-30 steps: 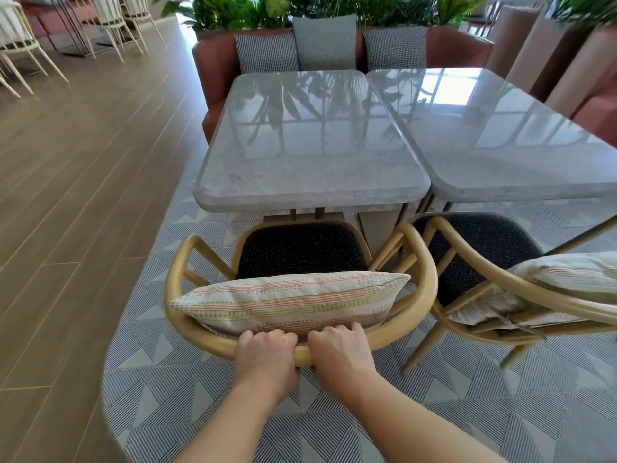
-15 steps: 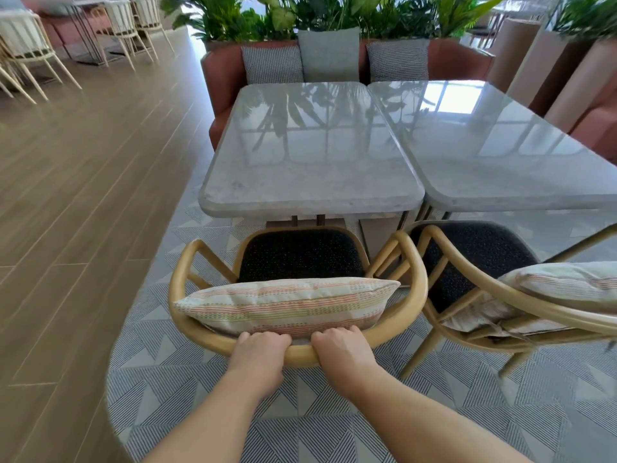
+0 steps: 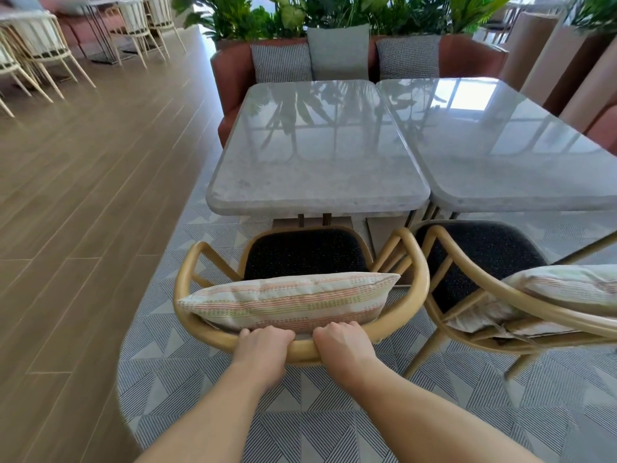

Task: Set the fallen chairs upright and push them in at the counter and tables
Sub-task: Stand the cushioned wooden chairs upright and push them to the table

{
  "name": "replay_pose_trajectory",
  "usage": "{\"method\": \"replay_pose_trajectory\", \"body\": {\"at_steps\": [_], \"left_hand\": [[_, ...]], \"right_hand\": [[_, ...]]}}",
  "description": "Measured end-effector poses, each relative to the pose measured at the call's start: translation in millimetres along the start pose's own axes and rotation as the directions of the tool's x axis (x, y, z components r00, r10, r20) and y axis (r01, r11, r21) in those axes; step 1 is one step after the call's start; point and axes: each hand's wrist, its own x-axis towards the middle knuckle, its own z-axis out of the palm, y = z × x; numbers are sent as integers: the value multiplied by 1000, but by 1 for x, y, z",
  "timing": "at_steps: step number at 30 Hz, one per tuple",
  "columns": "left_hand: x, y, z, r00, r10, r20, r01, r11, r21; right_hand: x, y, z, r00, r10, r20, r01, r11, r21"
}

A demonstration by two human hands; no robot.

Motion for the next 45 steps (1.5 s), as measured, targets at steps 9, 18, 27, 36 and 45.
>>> {"method": "replay_pose_trajectory", "body": {"at_steps": [9, 18, 27, 36, 45], "left_hand": [[-9, -9, 10, 997, -3, -77, 1, 999, -36], [-25, 0, 27, 992, 48, -115, -56, 996, -67], [-37, -8, 29, 991, 67, -119, -73, 996, -53], [-48, -8, 34, 992, 69, -104, -72, 997, -20], [-43, 7, 26, 997, 47, -55, -51, 996, -76]], "right_hand": [[-2, -13, 2, 1000, -12, -8, 12, 999, -33], [-14, -19, 8, 998, -13, 64, 22, 990, -141], [-18, -35, 11, 997, -45, 65, 56, 981, -185], [-30, -40, 17, 997, -49, 55, 59, 978, -201], [-31, -24, 20, 1000, 6, 1, -5, 989, -150]]}}
